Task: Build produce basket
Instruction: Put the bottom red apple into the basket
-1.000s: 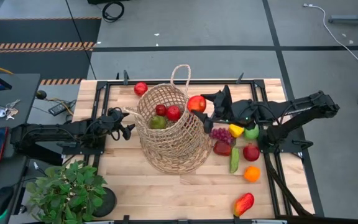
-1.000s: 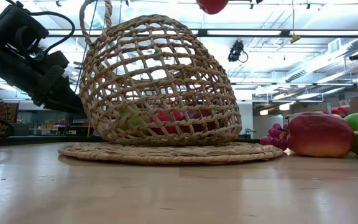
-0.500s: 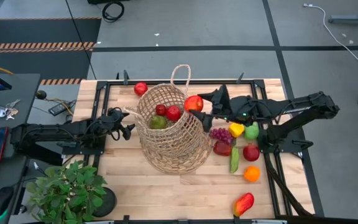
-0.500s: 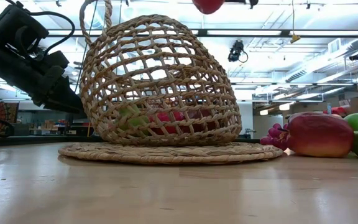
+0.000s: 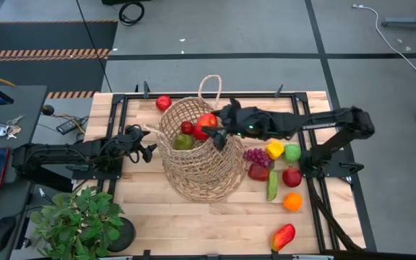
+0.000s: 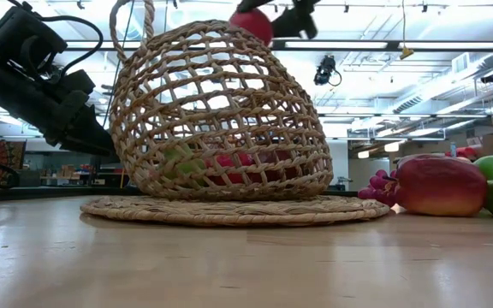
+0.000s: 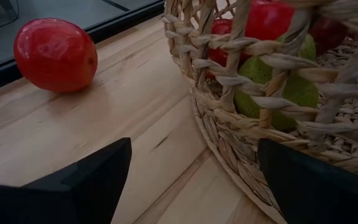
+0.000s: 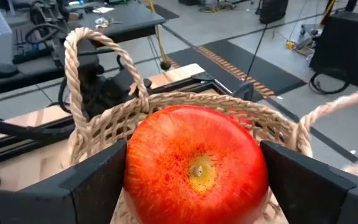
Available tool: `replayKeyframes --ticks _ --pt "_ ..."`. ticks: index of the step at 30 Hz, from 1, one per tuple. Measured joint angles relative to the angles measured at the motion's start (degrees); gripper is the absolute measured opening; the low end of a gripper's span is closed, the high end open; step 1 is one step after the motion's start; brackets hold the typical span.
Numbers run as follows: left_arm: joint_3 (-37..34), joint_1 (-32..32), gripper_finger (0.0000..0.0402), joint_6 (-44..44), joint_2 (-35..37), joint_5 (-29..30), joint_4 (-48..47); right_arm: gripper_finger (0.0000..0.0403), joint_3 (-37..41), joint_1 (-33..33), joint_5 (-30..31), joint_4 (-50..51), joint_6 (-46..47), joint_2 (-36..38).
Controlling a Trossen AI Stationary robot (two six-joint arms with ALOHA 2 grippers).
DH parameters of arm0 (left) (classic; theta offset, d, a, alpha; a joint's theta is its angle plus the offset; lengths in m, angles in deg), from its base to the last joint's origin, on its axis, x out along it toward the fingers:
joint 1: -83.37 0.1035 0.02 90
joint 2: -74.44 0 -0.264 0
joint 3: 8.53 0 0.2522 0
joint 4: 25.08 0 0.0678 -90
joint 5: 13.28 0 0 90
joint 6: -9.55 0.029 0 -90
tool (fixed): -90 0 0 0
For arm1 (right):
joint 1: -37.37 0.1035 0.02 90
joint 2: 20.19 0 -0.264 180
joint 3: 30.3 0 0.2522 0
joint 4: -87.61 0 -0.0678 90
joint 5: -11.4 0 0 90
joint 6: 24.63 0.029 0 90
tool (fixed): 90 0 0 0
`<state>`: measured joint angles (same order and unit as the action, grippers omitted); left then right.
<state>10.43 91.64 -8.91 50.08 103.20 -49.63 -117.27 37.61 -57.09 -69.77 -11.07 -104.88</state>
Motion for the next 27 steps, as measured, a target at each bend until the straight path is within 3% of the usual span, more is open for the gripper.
replayKeyframes --ticks 16,20,27 --pt "0.00 0.02 0.0357 0.00 0.02 0.02 0.02 0.0364 -27.65 -2.32 -6.95 19.05 -4.66 -20.95" --pt "0.00 0.00 0.0357 0.00 0.00 0.00 0.02 0.0364 -32.01 -3.45 -7.74 21.94 -5.87 -24.39" --pt "0.00 0.02 0.0357 0.00 0.02 0.00 0.02 0.0364 -35.31 -7.36 -14.73 21.78 -6.31 -29.13"
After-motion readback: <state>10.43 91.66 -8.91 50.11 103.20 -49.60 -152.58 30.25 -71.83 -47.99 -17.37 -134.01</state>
